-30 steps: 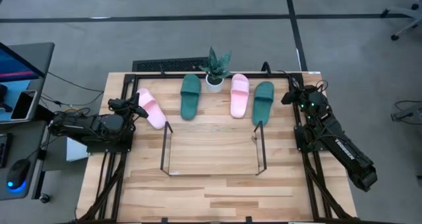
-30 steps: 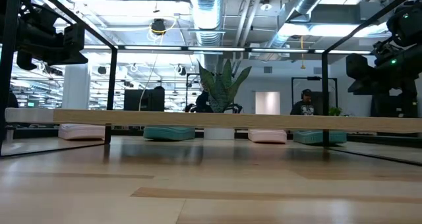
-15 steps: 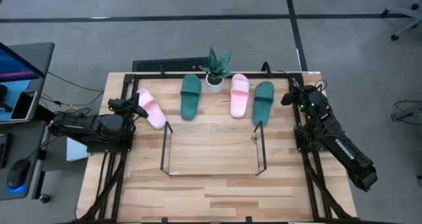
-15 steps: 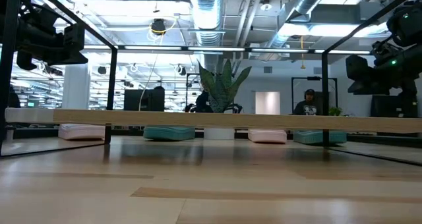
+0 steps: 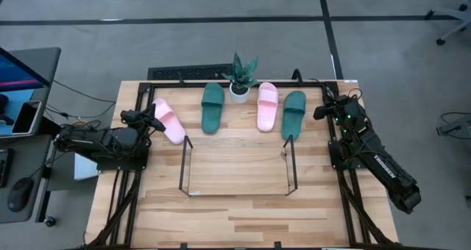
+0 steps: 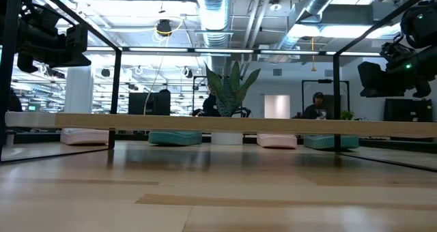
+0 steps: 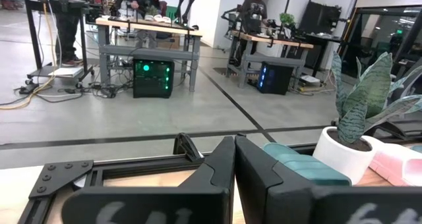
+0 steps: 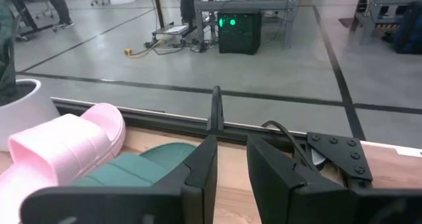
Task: Pick and place slides into the shelf
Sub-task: Put the left pink slide on the shelf
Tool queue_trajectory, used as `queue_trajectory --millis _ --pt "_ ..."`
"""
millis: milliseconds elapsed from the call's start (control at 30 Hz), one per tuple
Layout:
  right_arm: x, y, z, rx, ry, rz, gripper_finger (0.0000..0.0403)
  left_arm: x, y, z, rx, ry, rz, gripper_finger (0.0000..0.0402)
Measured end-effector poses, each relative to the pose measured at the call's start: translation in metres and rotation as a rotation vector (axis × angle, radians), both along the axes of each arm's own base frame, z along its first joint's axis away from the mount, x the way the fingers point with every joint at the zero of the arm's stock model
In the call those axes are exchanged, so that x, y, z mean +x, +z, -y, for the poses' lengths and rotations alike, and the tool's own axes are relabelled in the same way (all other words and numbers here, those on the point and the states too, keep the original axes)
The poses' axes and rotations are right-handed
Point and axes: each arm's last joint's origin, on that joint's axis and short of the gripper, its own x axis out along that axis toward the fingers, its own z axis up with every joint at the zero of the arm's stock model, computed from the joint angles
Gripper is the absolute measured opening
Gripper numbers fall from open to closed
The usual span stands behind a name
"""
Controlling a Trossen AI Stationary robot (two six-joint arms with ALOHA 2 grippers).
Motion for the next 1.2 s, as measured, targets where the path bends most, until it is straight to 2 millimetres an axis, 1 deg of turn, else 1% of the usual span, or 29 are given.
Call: queue_trajectory --millis 167,233,433,667,933,1033,1200 --pt "0.001 0.003 0.001 -0.035 0.0 0.023 0.0075 0.001 0.0 0.001 -0.1 -0.037 0.215 0.0" --pt "0.001 0.007 0.002 -0.07 -0.002 0.06 0.0075 0.002 0.0 0.001 -0.123 -0.043 0.261 0.0" --pt "0.001 0.009 0.002 -0.034 -0.038 0.22 0.0075 0.001 0.0 0.001 -0.094 -0.029 0.208 0.0" --pt "0.002 0.012 0.002 -0.02 -0.053 0.318 0.0075 0.001 0.0 0.001 -0.102 -0.04 0.213 0.0" --pt "0.002 0.011 0.002 0.064 -0.096 0.506 0.0075 0.007 -0.002 0.004 -0.171 -0.248 0.187 0.0" --pt "0.002 0.01 0.002 0.095 -0.114 0.574 0.0075 0.007 -0.002 0.004 -0.173 -0.253 0.184 0.0" --pt "-0.001 0.011 0.003 0.069 -0.189 0.58 0.0075 0.007 -0.002 0.004 -0.191 -0.256 0.21 0.0"
